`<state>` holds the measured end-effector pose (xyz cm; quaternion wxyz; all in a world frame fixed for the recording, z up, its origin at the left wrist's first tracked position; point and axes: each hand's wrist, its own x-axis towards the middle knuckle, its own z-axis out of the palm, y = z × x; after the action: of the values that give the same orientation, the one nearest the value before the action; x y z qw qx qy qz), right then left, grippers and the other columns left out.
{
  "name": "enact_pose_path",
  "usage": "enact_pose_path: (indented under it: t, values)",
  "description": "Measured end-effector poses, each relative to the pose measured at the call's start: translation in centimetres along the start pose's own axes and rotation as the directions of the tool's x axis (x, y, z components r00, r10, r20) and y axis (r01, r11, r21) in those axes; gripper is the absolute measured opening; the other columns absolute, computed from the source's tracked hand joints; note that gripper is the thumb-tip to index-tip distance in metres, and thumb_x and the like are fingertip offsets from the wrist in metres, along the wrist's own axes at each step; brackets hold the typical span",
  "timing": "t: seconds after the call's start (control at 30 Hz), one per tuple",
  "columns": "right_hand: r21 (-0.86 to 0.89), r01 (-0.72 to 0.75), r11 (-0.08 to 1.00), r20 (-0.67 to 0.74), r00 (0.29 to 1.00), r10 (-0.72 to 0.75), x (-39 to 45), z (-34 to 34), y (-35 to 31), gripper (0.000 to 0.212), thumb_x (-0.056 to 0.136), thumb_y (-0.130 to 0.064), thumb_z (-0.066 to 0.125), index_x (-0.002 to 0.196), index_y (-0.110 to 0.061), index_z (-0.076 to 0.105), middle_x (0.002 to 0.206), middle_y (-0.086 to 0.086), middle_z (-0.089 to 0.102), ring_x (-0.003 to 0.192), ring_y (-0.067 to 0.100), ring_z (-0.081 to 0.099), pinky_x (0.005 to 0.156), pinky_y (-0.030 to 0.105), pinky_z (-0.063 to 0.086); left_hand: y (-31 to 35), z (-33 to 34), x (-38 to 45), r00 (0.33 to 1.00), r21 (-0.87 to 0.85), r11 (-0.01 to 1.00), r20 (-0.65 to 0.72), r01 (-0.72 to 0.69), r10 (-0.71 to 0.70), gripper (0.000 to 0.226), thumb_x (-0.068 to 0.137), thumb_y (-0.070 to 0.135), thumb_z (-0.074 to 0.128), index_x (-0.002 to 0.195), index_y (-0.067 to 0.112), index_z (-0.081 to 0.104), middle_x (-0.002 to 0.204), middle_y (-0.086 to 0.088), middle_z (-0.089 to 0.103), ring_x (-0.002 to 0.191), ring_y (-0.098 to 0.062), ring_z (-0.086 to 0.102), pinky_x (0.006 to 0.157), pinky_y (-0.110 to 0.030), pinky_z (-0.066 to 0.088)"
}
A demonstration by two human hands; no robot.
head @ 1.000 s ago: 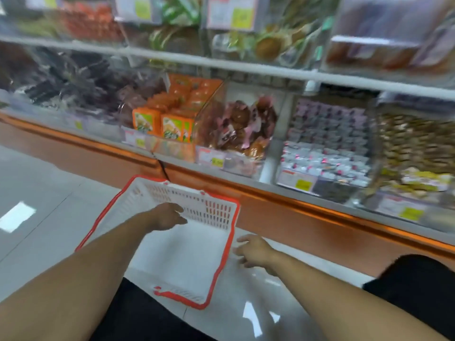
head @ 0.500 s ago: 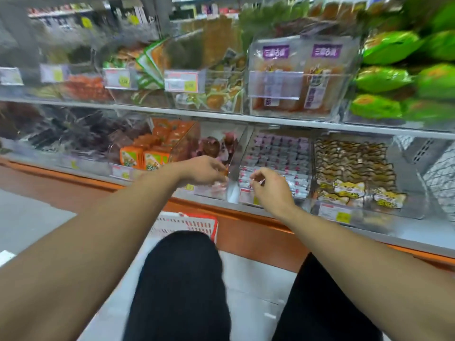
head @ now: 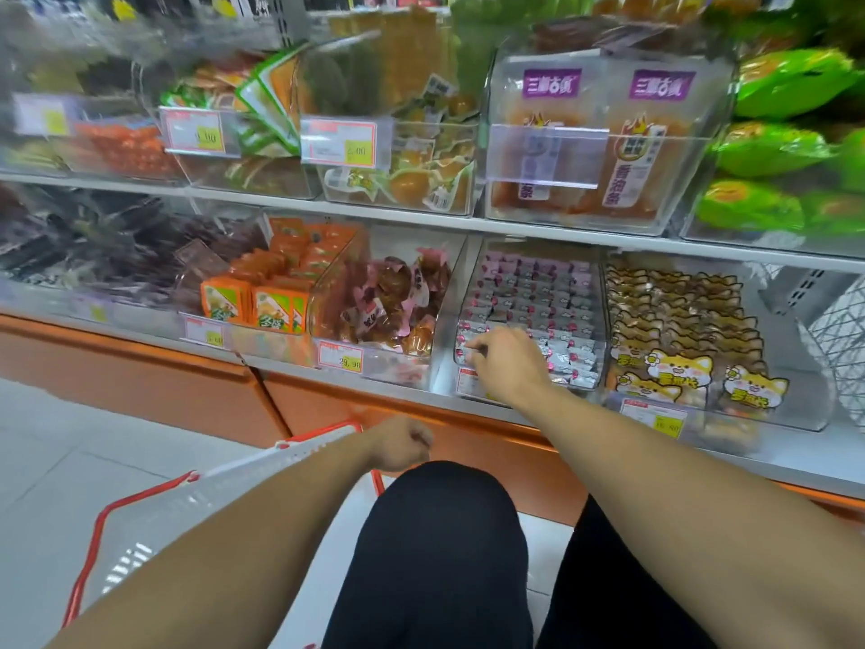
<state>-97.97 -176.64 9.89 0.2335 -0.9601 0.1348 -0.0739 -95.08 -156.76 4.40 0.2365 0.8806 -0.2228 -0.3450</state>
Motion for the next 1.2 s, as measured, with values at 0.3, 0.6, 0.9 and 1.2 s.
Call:
enact_pose_path:
  t: [0.3, 0.6, 0.9, 1.2]
  values:
    - [-0.010, -0.071, 0.997, 0.054, 0.996, 0.072, 1.4, -0.3, 0.0, 0.010, 0.093, -0.032, 0.071, 0.099, -0.031, 0.080, 0.098, -0.010, 0.077, 0.081, 0.010, 0.067, 0.066, 0.030, 0.058, 0.5, -1.7, 1.7, 0.992, -0.154, 0.988, -0.118, 0.028, -0.046, 0.025, 0.093, 0.016, 0.067, 0.118, 0.013, 0.067, 0.119, -0.004, 0.064, 0.111, -0.020, 0.058, 0.091, -0.028, 0.044]
    - [-0.022, -0.096, 0.995, 0.044, 0.994, 0.097, 0.4, -0.4, -0.7, 0.012, 0.096, -0.031, 0.068, 0.098, -0.029, 0.079, 0.095, -0.003, 0.076, 0.076, 0.016, 0.064, 0.059, 0.029, 0.048, 4.6, -3.0, -0.3, 0.975, -0.134, 0.990, -0.223, -0.046, 0.015, 0.035, 0.093, 0.017, 0.066, 0.128, 0.013, 0.063, 0.124, -0.007, 0.064, 0.110, -0.021, 0.061, 0.090, -0.028, 0.047]
    - [-0.112, -0.094, 0.989, 0.086, 0.991, 0.104, 0.8, -1.1, -1.1, 0.021, 0.096, -0.011, 0.062, 0.090, -0.023, 0.078, 0.097, 0.002, 0.075, 0.088, 0.024, 0.070, 0.077, 0.040, 0.061, 6.7, -4.0, -0.8, 0.935, -0.144, 0.990, -0.351, 0.007, -0.058, 0.039, 0.095, 0.012, 0.065, 0.133, 0.006, 0.058, 0.134, -0.014, 0.060, 0.118, -0.029, 0.059, 0.097, -0.035, 0.050]
    - [-0.109, -0.088, 0.990, 0.090, 0.991, 0.098, 0.7, -1.4, -1.1, 0.016, 0.095, -0.015, 0.065, 0.090, -0.020, 0.080, 0.091, 0.000, 0.076, 0.085, 0.022, 0.071, 0.074, 0.040, 0.062, 7.5, -4.1, 0.5, 0.914, -0.304, 0.952, -0.374, 0.042, -0.160, 0.005, 0.092, 0.010, 0.066, 0.096, 0.009, 0.063, 0.105, -0.013, 0.064, 0.092, -0.026, 0.060, 0.086, -0.036, 0.054]
